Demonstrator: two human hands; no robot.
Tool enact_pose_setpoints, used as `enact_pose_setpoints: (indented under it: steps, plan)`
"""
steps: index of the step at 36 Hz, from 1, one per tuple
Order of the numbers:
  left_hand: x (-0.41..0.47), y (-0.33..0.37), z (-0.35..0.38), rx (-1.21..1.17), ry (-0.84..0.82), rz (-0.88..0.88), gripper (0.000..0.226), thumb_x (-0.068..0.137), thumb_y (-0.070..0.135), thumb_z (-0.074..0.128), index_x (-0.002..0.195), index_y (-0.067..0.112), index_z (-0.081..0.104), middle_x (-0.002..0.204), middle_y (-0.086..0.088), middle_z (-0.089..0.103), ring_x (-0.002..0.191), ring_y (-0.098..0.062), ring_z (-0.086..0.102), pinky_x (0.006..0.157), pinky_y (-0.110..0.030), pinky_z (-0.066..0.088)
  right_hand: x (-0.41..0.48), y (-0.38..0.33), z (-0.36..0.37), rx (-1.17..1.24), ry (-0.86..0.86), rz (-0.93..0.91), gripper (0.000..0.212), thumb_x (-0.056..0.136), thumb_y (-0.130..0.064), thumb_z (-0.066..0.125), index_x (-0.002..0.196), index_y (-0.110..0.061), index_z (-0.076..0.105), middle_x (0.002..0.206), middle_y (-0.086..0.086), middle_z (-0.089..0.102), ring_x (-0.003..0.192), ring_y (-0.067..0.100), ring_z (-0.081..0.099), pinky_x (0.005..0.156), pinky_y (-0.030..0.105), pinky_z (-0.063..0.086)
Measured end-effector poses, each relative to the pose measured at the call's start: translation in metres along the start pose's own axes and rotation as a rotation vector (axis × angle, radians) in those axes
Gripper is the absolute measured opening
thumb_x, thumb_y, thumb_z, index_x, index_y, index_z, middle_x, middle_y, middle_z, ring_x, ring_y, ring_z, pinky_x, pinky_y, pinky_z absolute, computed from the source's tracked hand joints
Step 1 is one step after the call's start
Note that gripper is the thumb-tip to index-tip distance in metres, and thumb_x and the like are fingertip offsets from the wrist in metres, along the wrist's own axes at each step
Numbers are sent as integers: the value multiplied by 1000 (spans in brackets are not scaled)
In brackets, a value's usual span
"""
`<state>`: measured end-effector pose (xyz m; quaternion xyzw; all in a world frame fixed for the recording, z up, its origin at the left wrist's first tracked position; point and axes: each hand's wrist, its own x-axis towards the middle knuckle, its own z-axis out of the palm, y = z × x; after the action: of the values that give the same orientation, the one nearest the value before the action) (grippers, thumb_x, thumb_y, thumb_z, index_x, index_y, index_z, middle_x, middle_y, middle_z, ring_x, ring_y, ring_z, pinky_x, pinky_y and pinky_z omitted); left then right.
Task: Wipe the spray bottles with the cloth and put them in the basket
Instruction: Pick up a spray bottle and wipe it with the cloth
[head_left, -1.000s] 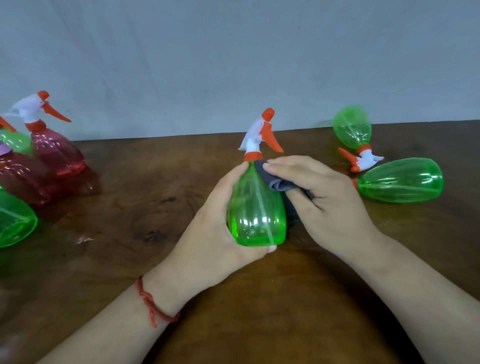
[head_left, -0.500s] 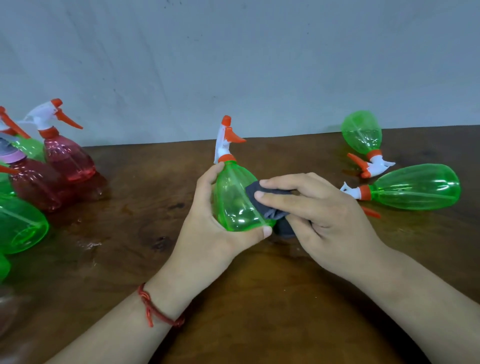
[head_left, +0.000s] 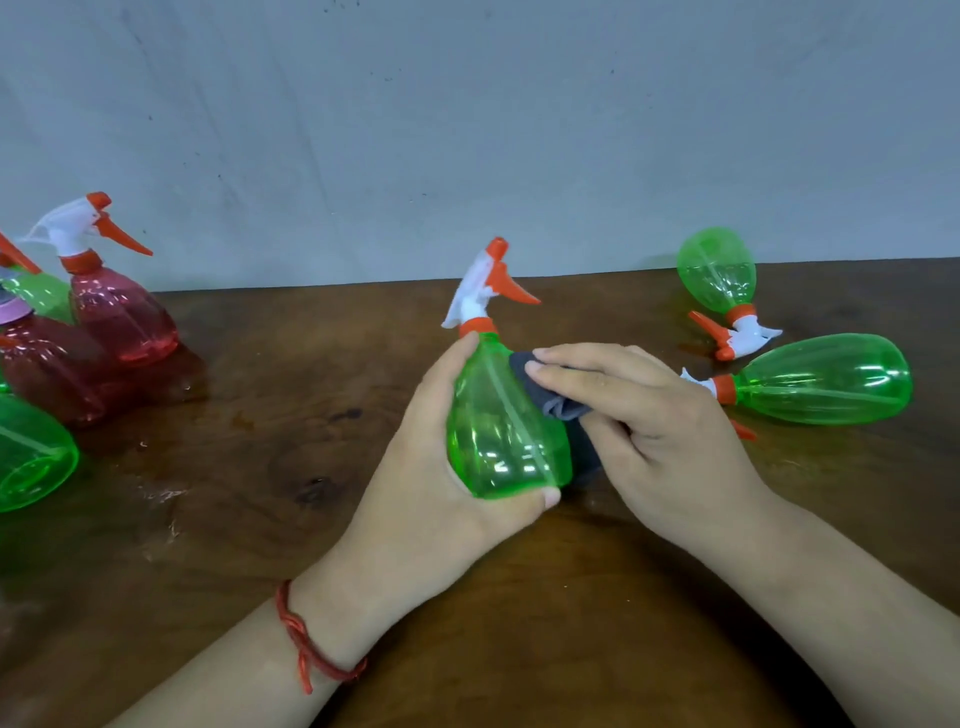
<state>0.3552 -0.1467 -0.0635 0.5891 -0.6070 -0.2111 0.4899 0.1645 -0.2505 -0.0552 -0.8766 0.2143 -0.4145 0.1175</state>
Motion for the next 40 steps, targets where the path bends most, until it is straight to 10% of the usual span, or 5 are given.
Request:
enact_pose_setpoints:
  steps: [9, 14, 30, 35, 40]
  plan:
    - [-1, 2, 5, 60, -96, 83, 119, 66, 23, 104, 161, 35, 33, 151, 26, 49, 140, -3, 54, 107, -12, 45, 2, 3, 2, 320, 37, 229, 36, 104, 4, 57, 130, -15, 74, 134, -11, 70, 132, 9, 61, 109, 19, 44]
    - [3, -6, 7, 103, -72, 159, 111, 74, 29, 100, 163, 26, 34, 158, 9, 47, 145, -16, 52, 117, -32, 48, 0, 0, 6, 231, 73, 190, 45, 100, 12, 57, 133, -16, 73, 135, -7, 67, 131, 11, 61, 109, 22, 46]
    - [5, -10, 1, 295, 19, 150, 114, 73, 36, 96, 165, 27, 31, 155, 13, 44, 146, -4, 45, 113, -8, 37, -1, -7, 10, -44, -24, 34, 47, 104, -10, 43, 144, -22, 65, 147, -11, 59, 126, 13, 58, 108, 24, 47]
    - [8, -15, -5, 172, 97, 39, 121, 66, 33, 103, 162, 40, 31, 150, 16, 53, 138, -7, 56, 110, -28, 53, -5, -10, 12, -58, -66, -43, 50, 99, 5, 54, 141, -20, 68, 147, -7, 60, 128, 14, 57, 108, 20, 45]
    - [14, -16, -13, 126, 219, -44, 120, 64, 38, 102, 160, 44, 31, 148, 19, 52, 129, 1, 57, 96, -5, 47, -4, -16, 9, -96, -179, -91, 49, 102, -9, 42, 141, -24, 68, 147, -8, 58, 128, 14, 55, 107, 16, 44]
